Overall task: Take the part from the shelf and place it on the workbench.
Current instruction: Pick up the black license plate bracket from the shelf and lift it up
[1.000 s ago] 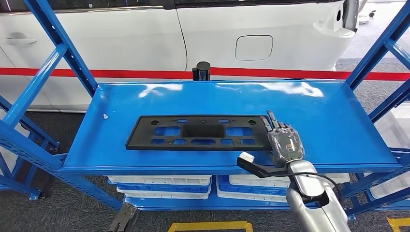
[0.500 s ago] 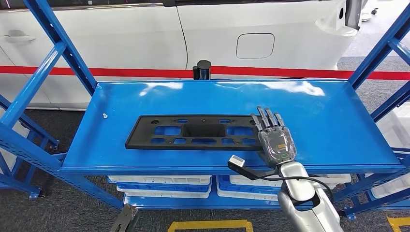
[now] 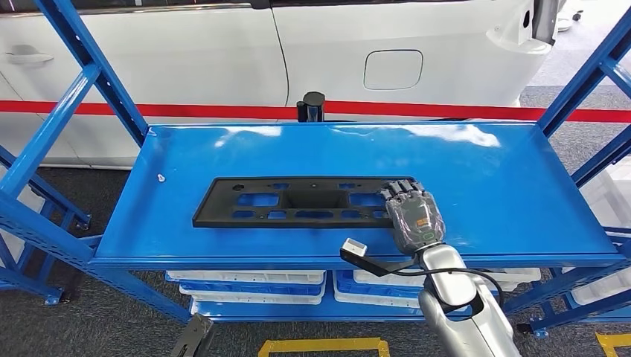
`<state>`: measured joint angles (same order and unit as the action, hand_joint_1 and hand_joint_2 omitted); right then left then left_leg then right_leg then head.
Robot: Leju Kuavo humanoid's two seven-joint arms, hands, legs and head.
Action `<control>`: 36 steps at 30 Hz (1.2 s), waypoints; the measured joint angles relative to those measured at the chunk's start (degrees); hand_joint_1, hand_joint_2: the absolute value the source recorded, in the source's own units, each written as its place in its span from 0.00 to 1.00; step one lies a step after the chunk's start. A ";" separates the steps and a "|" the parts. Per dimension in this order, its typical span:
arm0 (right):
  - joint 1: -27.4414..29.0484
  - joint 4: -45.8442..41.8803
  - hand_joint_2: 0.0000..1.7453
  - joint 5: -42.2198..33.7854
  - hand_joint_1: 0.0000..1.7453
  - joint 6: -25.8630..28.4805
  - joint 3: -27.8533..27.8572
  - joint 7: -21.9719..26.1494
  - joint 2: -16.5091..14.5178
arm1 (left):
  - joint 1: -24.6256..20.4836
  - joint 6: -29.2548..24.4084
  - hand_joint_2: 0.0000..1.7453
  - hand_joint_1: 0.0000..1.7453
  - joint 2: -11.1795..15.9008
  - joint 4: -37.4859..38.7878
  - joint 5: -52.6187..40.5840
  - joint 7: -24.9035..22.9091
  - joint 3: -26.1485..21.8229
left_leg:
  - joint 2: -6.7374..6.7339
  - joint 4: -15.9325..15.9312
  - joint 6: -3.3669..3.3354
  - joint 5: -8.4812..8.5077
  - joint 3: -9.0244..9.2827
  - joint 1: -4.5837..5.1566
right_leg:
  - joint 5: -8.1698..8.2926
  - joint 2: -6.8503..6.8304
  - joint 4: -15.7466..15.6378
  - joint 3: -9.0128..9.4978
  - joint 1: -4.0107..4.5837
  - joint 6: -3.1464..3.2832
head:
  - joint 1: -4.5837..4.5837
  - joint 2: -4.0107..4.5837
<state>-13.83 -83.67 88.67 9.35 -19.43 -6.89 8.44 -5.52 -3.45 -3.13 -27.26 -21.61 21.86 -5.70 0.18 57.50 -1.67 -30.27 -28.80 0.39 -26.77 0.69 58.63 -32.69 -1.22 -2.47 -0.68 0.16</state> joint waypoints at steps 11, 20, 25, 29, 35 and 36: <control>0.00 -0.49 1.00 0.73 1.00 -1.05 0.23 0.80 -0.55 | 0.18 0.29 0.00 0.00 0.00 -0.30 -1.09 -0.28 -0.11 | 0.00 0.00 0.00 0.00 -0.01 0.00 | 0.00 0.00 0.00 -0.03 0.00 0.00 | 0.00 0.00; 0.05 -1.36 1.00 -2.76 1.00 1.09 2.35 1.79 -0.67 | 0.28 0.20 0.00 0.00 -0.06 -0.36 -1.21 -0.24 -0.63 | 0.00 0.01 0.00 0.00 -0.02 0.00 | 0.00 0.00 0.00 -0.04 0.00 0.00 | 0.01 0.00; 0.47 -2.22 1.00 -8.28 1.00 3.29 3.41 3.09 -0.91 | 0.42 -0.01 0.00 0.00 -0.14 -0.49 -1.14 0.43 -0.92 | 0.00 0.01 0.00 0.00 -0.06 0.00 | 0.00 0.00 0.00 -0.09 0.00 0.00 | 0.01 -0.01; 1.49 -6.33 1.00 -18.84 1.00 8.39 6.07 5.56 -1.76 | 0.80 0.13 0.75 0.00 -0.17 -0.50 -0.96 1.67 -1.52 | 0.01 0.02 0.00 0.00 -0.12 0.00 | 0.00 -0.02 0.00 -0.16 0.00 0.00 | -0.01 -0.01; 4.21 -18.28 1.00 -27.10 1.00 14.63 11.55 8.89 -2.16 | 1.37 0.15 1.00 0.00 -0.25 -0.50 -0.86 2.96 -2.44 | 0.04 0.01 0.00 -0.01 -0.15 0.01 | -0.01 -0.06 0.00 -0.18 -0.01 0.00 | 0.00 -0.01; 4.48 -19.67 1.00 -27.41 1.00 14.85 12.12 9.06 -2.16 | 1.39 0.15 0.75 0.00 -0.26 -0.50 -0.87 3.00 -2.50 | 0.02 0.01 0.00 -0.01 -0.14 0.01 | -0.01 -0.05 0.00 -0.18 -0.01 0.00 | 0.00 -0.01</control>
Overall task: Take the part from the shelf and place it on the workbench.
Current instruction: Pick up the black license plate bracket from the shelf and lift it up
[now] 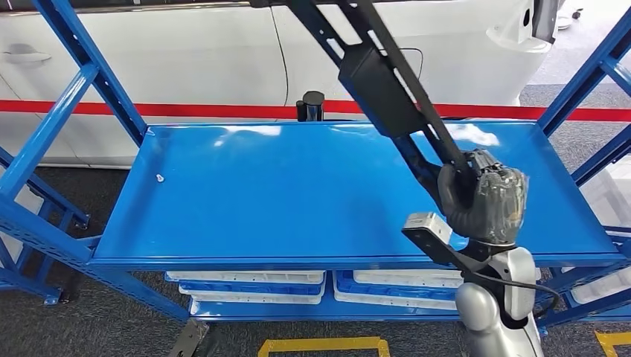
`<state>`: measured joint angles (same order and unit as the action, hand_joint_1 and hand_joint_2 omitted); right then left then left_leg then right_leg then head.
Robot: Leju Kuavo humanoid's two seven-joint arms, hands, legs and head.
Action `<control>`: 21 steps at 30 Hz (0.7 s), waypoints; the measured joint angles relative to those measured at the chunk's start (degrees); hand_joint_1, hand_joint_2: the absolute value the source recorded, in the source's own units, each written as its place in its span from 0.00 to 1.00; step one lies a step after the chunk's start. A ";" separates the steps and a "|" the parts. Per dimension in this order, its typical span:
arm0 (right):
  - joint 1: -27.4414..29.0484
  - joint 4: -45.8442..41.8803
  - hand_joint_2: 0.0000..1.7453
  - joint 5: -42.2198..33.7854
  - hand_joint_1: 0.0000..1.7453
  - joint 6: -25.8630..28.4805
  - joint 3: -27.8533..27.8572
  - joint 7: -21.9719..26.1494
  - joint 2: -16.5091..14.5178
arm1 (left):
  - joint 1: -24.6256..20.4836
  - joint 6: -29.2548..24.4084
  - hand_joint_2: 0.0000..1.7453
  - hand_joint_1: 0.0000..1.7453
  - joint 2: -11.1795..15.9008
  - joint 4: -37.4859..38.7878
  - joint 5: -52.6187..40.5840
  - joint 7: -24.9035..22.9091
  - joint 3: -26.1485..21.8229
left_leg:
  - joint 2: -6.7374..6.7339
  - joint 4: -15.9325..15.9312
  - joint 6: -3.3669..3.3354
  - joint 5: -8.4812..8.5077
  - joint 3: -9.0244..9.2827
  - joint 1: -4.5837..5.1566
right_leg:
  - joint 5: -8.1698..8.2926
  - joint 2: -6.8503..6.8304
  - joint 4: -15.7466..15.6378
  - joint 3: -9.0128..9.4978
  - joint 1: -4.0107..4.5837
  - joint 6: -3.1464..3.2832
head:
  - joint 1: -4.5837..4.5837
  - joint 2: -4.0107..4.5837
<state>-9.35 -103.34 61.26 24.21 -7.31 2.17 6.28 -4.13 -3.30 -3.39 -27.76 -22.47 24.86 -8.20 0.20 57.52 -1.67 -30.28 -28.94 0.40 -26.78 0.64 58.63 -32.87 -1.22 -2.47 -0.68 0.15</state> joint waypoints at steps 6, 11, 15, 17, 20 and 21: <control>2.22 -5.84 1.00 -0.66 1.00 2.38 2.15 1.71 0.02 | 0.06 -0.97 0.75 0.00 -0.14 -0.02 -0.11 0.24 -0.23 | 0.03 0.01 0.00 0.01 0.01 0.01 | 0.00 -0.02 -0.01 0.01 0.00 0.00 | 0.01 0.01; 4.41 -13.01 1.00 -2.03 1.00 6.12 4.44 3.88 1.04 | 0.12 -3.28 0.50 0.00 -0.31 -0.23 -0.94 0.42 -0.58 | 0.03 0.00 0.00 0.00 0.00 0.00 | 0.00 -0.02 0.00 -0.01 0.00 0.00 | 0.01 0.01; 5.05 -16.16 1.00 -2.52 1.00 7.67 5.74 5.44 2.24 | 0.13 -3.66 0.75 0.00 -0.57 -0.55 -0.72 0.35 -1.04 | 0.01 0.00 0.00 0.00 0.00 0.00 | 0.00 -0.01 -0.01 0.00 0.00 0.00 | 0.00 0.01; 5.10 -17.22 1.00 -2.87 1.00 9.38 6.24 6.63 3.07 | 0.16 -3.72 1.00 0.00 -0.70 -0.78 -0.28 0.29 -1.49 | 0.01 0.00 0.00 0.00 0.00 0.01 | 0.00 -0.02 -0.01 0.01 -0.01 0.00 | 0.00 0.02; 5.10 -18.58 1.00 -3.84 1.00 11.83 6.74 7.97 4.29 | 0.22 -3.87 1.00 0.00 -0.96 -1.29 0.62 -0.16 -2.50 | 0.02 0.00 0.00 0.00 -0.01 0.01 | 0.00 -0.02 -0.01 0.04 -0.01 0.00 | 0.01 0.01; 5.10 -18.90 1.00 -4.22 1.00 12.55 6.87 8.34 4.60 | 0.27 -4.07 1.00 0.00 -1.08 -1.52 0.82 -0.50 -2.93 | 0.02 0.00 0.00 0.00 -0.01 0.01 | 0.00 -0.02 -0.01 0.04 -0.01 0.00 | 0.00 0.00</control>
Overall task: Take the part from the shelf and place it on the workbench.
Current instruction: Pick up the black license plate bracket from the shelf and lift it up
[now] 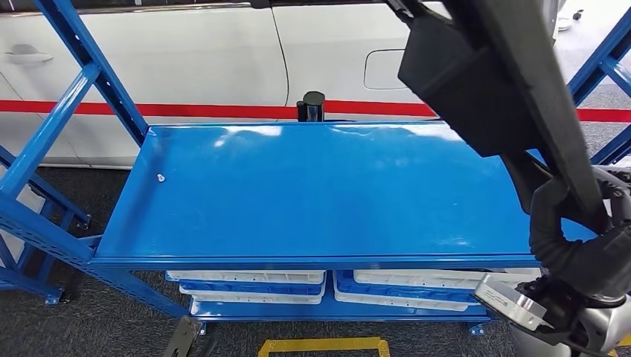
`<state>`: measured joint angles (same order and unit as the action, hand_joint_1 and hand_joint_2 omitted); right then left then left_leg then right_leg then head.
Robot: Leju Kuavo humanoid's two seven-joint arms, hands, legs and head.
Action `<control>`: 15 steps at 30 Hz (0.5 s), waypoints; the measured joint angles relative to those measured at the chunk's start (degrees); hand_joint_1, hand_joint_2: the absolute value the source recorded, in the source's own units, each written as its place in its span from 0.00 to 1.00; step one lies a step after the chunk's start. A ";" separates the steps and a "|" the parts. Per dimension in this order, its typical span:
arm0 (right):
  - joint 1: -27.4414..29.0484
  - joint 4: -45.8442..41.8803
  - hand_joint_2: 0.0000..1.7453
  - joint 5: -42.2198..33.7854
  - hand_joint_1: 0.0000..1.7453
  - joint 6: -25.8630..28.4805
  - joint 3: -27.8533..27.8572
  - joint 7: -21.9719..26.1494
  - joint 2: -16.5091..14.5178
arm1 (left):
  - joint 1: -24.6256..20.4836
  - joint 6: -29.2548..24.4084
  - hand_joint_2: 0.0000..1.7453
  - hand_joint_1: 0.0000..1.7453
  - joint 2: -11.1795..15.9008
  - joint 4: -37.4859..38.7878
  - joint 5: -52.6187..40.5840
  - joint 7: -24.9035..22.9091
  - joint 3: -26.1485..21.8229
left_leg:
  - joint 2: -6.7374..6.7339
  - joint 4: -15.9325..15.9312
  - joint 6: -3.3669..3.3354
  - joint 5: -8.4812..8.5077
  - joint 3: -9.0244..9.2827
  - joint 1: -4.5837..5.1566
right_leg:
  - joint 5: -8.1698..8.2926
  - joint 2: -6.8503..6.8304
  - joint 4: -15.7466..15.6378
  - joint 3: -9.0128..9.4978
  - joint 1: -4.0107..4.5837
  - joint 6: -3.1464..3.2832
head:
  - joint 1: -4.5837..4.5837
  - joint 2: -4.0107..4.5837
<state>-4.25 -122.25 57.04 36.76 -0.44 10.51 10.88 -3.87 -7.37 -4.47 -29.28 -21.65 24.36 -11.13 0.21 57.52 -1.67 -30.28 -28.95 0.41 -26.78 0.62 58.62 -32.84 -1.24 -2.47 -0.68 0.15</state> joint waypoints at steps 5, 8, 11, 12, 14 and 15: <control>0.07 -0.91 1.00 -1.05 1.00 2.53 0.45 1.30 0.90 | 0.80 -1.83 1.00 0.00 -0.78 -2.26 0.26 -1.23 -2.47 | 0.00 0.00 0.00 0.00 0.03 0.00 | 0.00 0.00 0.00 -0.01 0.01 0.00 | 0.00 0.01; 0.21 -0.96 1.00 -1.25 1.00 2.60 0.43 1.71 0.94 | 1.34 -0.13 1.00 0.00 -1.37 -3.80 2.61 -0.96 -4.28 | 0.00 0.00 0.00 0.00 0.01 -0.01 | 0.00 0.00 0.00 -0.01 0.01 0.00 | -0.01 0.01; 0.36 -0.89 1.00 -1.38 1.00 2.60 0.29 1.94 0.93 | 1.86 2.74 1.00 0.00 -2.10 -5.27 4.78 -0.02 -6.65 | 0.00 -0.01 0.00 0.00 -0.02 -0.01 | 0.00 0.00 0.00 0.00 0.01 0.00 | 0.00 0.02; 0.38 -0.84 1.00 -1.46 1.00 2.60 0.25 1.95 0.92 | 1.99 3.02 1.00 0.00 -2.26 -5.60 4.84 0.10 -7.20 | 0.00 -0.01 0.00 0.00 -0.02 -0.01 | 0.00 0.00 0.00 0.00 0.01 0.00 | -0.01 0.02; 0.40 -0.73 1.00 -1.58 1.00 2.60 0.16 1.94 0.91 | 2.19 3.16 1.00 0.00 -2.46 -6.07 4.83 0.24 -7.98 | 0.00 -0.01 0.00 0.00 -0.02 -0.01 | 0.00 0.00 0.00 0.00 0.01 0.00 | 0.00 0.01; 0.40 -0.68 1.00 -1.65 1.00 2.60 0.13 1.94 0.89 | 2.27 3.19 1.00 0.00 -2.55 -6.29 4.83 0.31 -8.30 | 0.00 -0.01 0.00 0.00 -0.02 -0.01 | 0.00 0.00 0.00 0.00 0.01 0.00 | 0.00 0.02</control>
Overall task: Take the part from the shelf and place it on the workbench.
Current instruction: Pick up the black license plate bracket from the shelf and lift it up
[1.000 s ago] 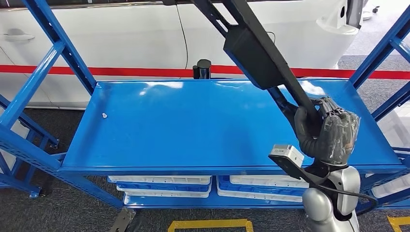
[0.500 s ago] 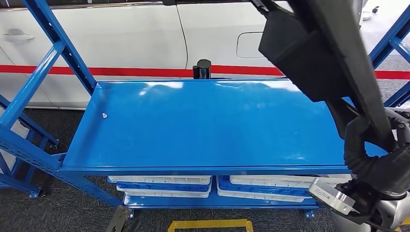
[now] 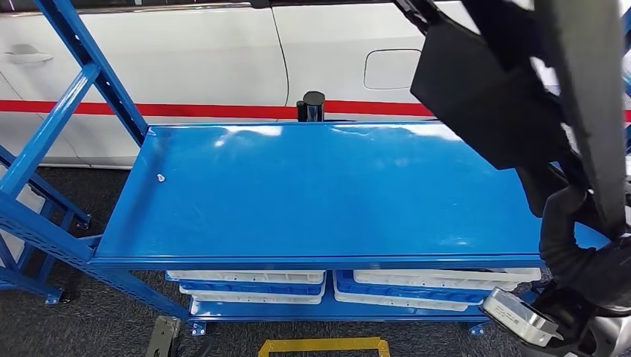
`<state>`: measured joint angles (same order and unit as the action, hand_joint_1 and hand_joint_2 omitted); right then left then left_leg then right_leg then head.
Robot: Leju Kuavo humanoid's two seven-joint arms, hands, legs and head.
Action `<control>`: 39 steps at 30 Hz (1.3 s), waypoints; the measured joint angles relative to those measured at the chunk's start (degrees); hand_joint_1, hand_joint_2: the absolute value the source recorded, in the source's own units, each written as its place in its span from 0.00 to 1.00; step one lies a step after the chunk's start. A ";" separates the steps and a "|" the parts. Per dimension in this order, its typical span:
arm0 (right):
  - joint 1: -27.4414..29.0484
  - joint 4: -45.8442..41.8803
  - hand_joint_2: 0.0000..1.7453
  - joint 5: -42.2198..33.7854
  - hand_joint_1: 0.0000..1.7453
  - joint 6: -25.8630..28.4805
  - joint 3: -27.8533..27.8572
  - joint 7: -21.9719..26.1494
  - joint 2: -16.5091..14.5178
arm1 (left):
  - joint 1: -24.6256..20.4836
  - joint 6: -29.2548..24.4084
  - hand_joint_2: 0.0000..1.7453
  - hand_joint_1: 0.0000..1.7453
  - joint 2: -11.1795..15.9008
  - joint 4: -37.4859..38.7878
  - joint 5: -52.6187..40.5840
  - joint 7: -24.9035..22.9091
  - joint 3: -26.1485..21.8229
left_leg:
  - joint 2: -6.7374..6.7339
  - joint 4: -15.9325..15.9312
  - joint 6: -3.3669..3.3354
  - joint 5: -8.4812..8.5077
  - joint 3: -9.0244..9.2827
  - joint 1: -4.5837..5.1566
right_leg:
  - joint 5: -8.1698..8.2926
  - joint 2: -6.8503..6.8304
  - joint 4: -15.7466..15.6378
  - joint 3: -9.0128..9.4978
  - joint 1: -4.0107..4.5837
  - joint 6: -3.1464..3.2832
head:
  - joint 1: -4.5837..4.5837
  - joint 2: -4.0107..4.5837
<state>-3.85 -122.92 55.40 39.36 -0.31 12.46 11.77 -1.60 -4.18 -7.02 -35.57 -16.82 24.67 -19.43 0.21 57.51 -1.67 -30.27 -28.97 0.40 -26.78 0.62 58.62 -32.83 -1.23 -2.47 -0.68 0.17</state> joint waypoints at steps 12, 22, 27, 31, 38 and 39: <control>5.26 0.26 1.00 -5.85 1.00 0.09 -0.28 4.50 -3.48 | 0.64 2.09 1.00 0.00 -1.11 -1.67 -1.84 -0.55 -4.19 | 0.02 0.05 -0.03 -0.04 -0.02 0.12 | 0.01 -0.01 -0.03 -0.01 -0.16 -0.01 | -0.01 -0.01; 7.27 0.72 1.00 -6.52 1.00 0.10 -0.50 4.83 -5.38 | 0.72 2.97 1.00 0.00 -1.37 -2.23 -3.75 -1.26 -6.34 | -0.06 -0.55 -1.34 0.56 0.27 0.33 | 0.28 -0.07 -0.29 -0.12 -0.53 -0.84 | -0.02 -0.01; 8.18 0.79 1.00 -6.46 1.00 0.17 -0.56 4.57 -5.48 | 0.85 3.57 1.00 0.00 -1.80 -2.51 -4.49 -1.91 -6.65 | -0.38 -1.67 -2.12 1.67 0.75 -0.31 | -5.35 -0.21 13.42 -6.78 -0.37 -0.38 | 0.29 -0.01; 9.39 0.83 1.00 -6.33 1.00 0.17 -0.56 4.04 -5.73 | 0.86 3.96 1.00 0.00 -1.98 -2.47 -5.66 -2.32 -7.13 | -0.18 -1.00 -1.37 1.17 0.71 -0.75 | -1.73 -0.40 7.66 -4.32 -0.88 -2.36 | 0.33 -0.02; 10.51 0.91 1.00 -7.45 1.00 -0.15 -0.54 3.61 -6.25 | 0.66 3.84 1.00 0.00 -1.91 -2.14 -6.89 -2.13 -7.99 | 0.07 1.82 1.02 -0.59 -1.33 -0.81 | 0.71 -0.03 1.30 -2.15 -0.93 -0.58 | 0.33 -0.02; 10.51 0.92 1.00 -7.89 1.00 -0.39 -0.54 3.61 -6.32 | 0.65 3.80 1.00 0.00 -1.93 -2.13 -7.11 -2.06 -8.12 | 0.01 3.75 1.23 -2.11 -2.09 -0.91 | 0.91 -0.10 1.24 -2.29 -0.99 -0.09 | 0.29 -0.02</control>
<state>6.66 -122.01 47.51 38.98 -0.85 16.07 5.45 -0.95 -0.38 -8.95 -37.70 -23.93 22.61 -27.55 0.23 61.26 -0.44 -32.38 -31.06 -0.51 -25.87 0.52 59.86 -35.13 -2.22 -2.56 -0.39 0.15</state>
